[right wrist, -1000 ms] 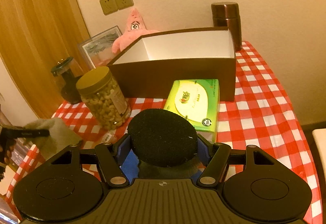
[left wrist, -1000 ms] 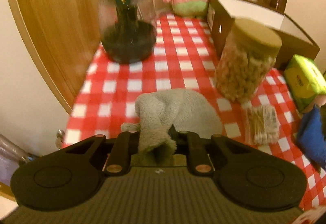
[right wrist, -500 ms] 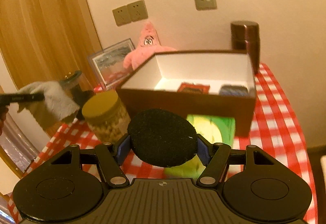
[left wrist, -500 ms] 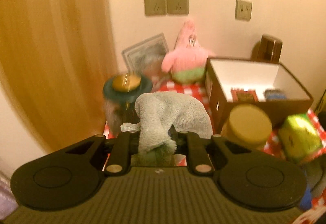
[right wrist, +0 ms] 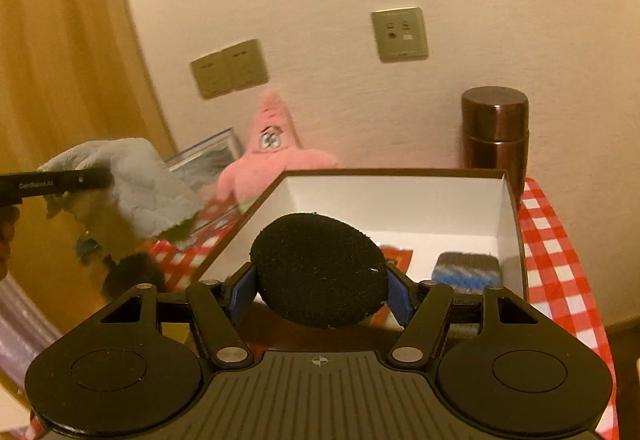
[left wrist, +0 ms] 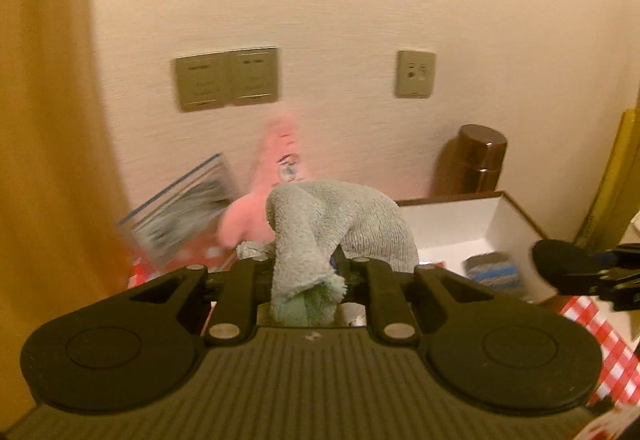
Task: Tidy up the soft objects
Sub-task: 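Carry the towel and sponge into the white box and open both grippers, then withdraw both grippers from the box back over the table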
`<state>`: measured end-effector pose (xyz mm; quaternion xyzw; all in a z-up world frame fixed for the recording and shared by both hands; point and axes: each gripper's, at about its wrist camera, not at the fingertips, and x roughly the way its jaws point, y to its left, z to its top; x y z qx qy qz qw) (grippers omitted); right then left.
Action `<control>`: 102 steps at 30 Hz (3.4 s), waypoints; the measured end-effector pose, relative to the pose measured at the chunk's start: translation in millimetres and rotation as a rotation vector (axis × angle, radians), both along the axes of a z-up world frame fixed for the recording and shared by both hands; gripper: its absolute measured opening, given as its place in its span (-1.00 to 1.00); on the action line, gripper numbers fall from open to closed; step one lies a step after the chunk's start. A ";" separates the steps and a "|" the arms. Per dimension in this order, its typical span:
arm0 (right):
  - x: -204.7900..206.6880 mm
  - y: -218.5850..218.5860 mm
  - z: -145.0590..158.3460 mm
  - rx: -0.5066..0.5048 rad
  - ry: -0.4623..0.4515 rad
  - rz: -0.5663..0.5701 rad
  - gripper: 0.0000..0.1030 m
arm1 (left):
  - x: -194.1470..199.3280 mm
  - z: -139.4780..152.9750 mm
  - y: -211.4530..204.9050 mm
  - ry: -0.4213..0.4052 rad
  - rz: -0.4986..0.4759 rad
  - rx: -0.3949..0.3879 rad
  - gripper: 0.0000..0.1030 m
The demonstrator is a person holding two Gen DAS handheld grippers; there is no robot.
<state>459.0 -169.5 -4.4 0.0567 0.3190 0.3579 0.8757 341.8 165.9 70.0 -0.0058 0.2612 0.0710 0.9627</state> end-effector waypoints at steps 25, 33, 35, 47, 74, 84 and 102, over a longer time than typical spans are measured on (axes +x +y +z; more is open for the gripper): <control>109.1 17.8 -43.5 -0.077 0.125 -0.157 0.28 | 201.6 -73.4 -58.9 0.192 -0.208 -0.106 -0.34; 113.6 29.2 -50.4 -0.084 0.137 -0.154 0.28 | 201.9 -83.5 -52.0 0.237 -0.203 -0.067 -0.31; 114.2 33.0 -49.9 -0.072 0.123 -0.162 0.35 | 199.1 -83.0 -48.7 0.243 -0.199 -0.072 -0.29; 102.4 27.6 -34.8 -0.039 0.108 -0.160 0.64 | 167.3 -66.9 -38.6 0.239 -0.187 -0.071 -0.04; -51.2 -35.5 19.7 -0.050 0.072 -0.098 0.64 | 1.4 -9.6 -43.9 0.169 -0.102 -0.147 0.02; -113.7 -45.4 17.5 -0.073 0.068 -0.066 0.64 | -71.8 -20.7 -54.7 0.190 -0.063 -0.157 0.02; -177.0 -61.0 -4.8 -0.132 0.119 -0.026 0.64 | -146.4 -47.4 -82.7 0.261 -0.017 -0.180 0.02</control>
